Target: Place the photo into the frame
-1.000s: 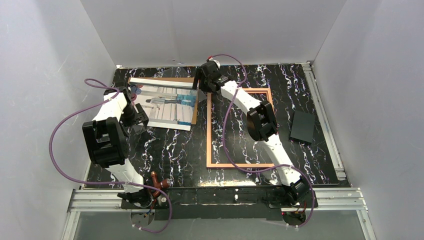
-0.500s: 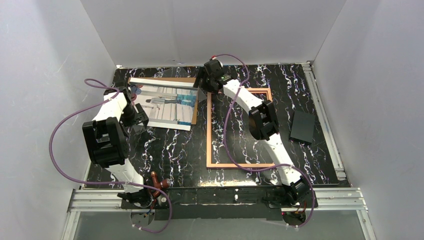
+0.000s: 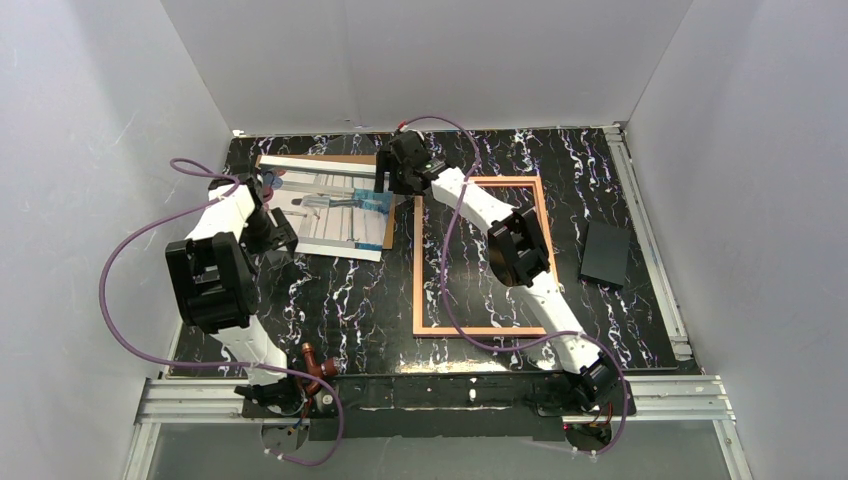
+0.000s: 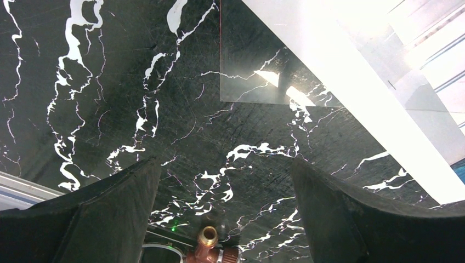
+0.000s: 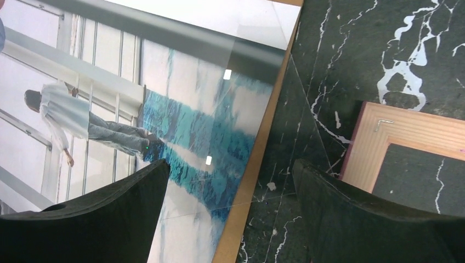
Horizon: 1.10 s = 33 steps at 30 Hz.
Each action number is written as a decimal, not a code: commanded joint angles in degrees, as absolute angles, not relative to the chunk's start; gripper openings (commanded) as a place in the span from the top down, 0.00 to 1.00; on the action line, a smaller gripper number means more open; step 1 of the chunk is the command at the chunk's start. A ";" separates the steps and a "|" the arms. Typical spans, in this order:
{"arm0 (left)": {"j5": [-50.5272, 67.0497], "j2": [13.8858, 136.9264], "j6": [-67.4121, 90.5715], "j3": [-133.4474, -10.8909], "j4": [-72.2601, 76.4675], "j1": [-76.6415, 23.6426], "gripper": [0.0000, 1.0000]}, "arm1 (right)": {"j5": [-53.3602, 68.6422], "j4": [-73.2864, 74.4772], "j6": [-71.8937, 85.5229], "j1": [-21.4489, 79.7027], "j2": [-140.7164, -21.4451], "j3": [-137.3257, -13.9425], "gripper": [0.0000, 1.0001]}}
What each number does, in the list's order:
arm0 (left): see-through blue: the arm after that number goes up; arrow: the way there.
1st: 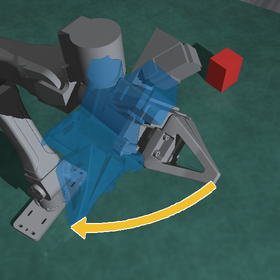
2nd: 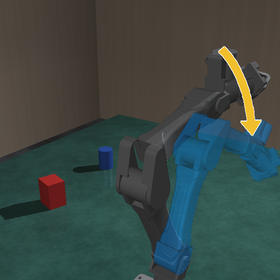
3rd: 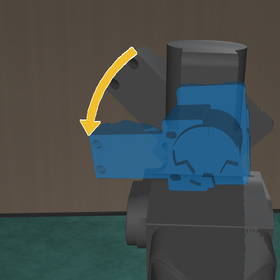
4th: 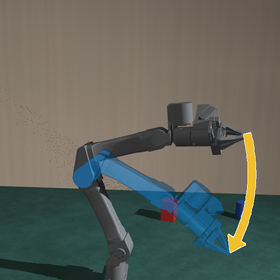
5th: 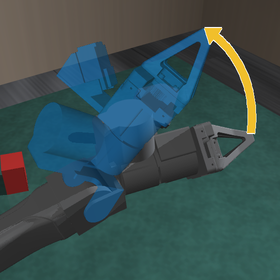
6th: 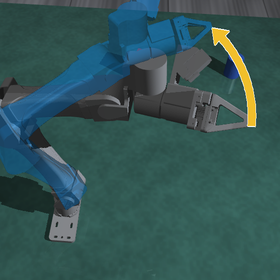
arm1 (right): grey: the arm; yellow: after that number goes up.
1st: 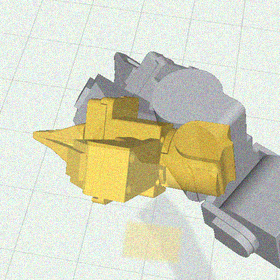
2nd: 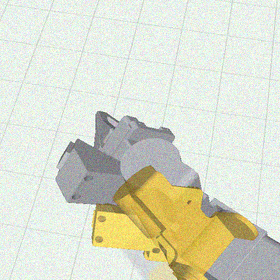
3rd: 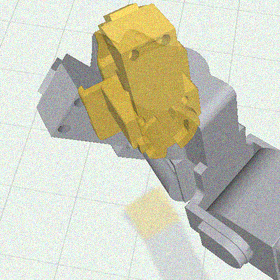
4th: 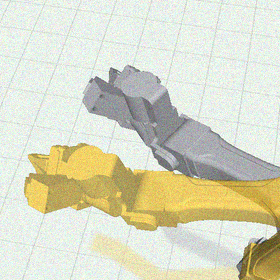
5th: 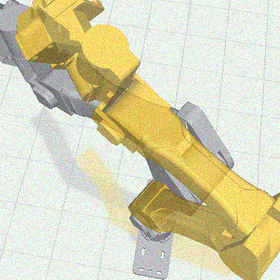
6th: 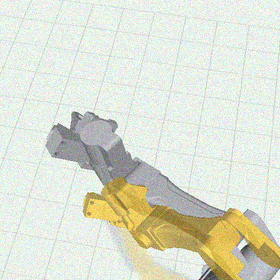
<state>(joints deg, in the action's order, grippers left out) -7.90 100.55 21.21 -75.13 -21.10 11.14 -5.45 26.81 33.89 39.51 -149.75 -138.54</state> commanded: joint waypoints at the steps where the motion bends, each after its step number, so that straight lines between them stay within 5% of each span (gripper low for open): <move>1: -8.34 101.79 21.58 -76.02 -27.80 11.34 0.11 | -7.87 27.87 32.47 39.33 -148.50 -141.20 0.09; 5: -7.79 101.39 22.53 -76.01 -27.89 12.81 0.11 | -7.19 30.15 33.80 39.20 -148.58 -140.57 0.09; 14: 14.37 102.47 34.64 -68.38 -17.93 27.24 0.13 | -0.54 34.89 37.30 36.87 -148.39 -138.55 0.11; 33: 28.48 111.36 37.09 -66.58 -6.27 29.71 0.28 | 6.40 34.74 38.45 36.46 -148.81 -137.64 0.12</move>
